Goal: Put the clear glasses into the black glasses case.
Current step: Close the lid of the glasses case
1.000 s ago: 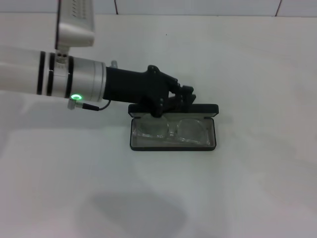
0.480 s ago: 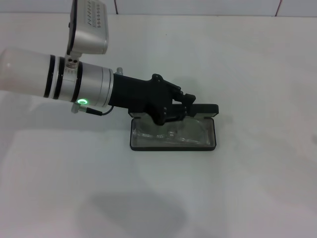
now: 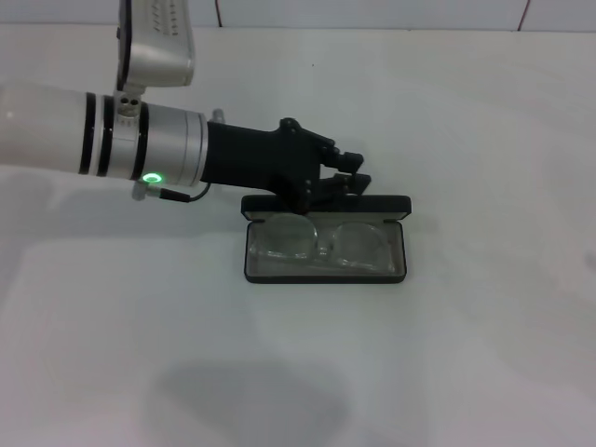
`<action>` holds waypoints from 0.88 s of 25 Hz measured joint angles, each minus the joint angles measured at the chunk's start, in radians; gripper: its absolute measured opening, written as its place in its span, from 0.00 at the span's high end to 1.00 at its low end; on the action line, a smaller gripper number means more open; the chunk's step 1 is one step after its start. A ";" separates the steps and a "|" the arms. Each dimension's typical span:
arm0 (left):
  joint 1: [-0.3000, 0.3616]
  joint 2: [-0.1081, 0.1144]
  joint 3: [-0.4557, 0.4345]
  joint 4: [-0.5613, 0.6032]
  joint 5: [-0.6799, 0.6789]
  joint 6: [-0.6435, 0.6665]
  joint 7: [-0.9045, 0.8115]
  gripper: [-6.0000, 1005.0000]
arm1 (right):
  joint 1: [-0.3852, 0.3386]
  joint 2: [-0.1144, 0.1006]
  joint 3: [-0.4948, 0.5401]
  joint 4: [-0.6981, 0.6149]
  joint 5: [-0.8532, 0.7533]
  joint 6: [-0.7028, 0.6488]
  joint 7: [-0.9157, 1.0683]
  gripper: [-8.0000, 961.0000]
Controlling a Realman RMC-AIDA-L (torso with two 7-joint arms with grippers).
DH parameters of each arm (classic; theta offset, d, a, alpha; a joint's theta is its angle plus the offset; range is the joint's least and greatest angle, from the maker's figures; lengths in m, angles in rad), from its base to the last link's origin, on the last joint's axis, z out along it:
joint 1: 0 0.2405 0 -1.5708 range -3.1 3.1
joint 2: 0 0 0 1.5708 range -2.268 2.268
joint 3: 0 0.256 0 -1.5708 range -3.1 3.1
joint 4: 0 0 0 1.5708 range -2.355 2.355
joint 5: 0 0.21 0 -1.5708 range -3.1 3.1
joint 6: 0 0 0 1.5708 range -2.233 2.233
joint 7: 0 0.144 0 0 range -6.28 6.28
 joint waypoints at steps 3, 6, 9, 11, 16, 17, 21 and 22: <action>0.000 0.000 -0.002 -0.002 0.029 -0.014 -0.003 0.73 | 0.000 0.000 0.001 0.007 0.000 0.001 -0.005 0.77; 0.000 -0.006 -0.002 -0.002 0.046 -0.017 -0.005 0.73 | 0.001 0.000 0.004 0.014 0.000 0.001 -0.009 0.77; 0.001 -0.016 -0.003 -0.002 0.060 -0.022 -0.006 0.73 | 0.004 0.000 0.002 0.018 0.000 0.003 -0.016 0.77; 0.002 -0.021 -0.003 -0.002 0.065 -0.028 -0.006 0.73 | 0.008 0.000 0.000 0.022 0.000 0.003 -0.017 0.77; 0.005 -0.033 -0.003 -0.002 0.090 -0.047 -0.007 0.73 | 0.014 0.000 -0.003 0.037 0.000 0.004 -0.026 0.77; 0.006 -0.037 -0.003 -0.002 0.100 -0.050 -0.008 0.73 | 0.015 0.000 -0.003 0.039 0.000 0.004 -0.029 0.77; 0.009 -0.039 -0.003 -0.002 0.110 -0.051 -0.013 0.73 | 0.016 0.000 -0.004 0.049 -0.002 0.003 -0.032 0.77; 0.010 -0.039 -0.003 -0.002 0.111 -0.050 -0.014 0.73 | 0.017 0.000 -0.004 0.050 -0.003 0.003 -0.033 0.77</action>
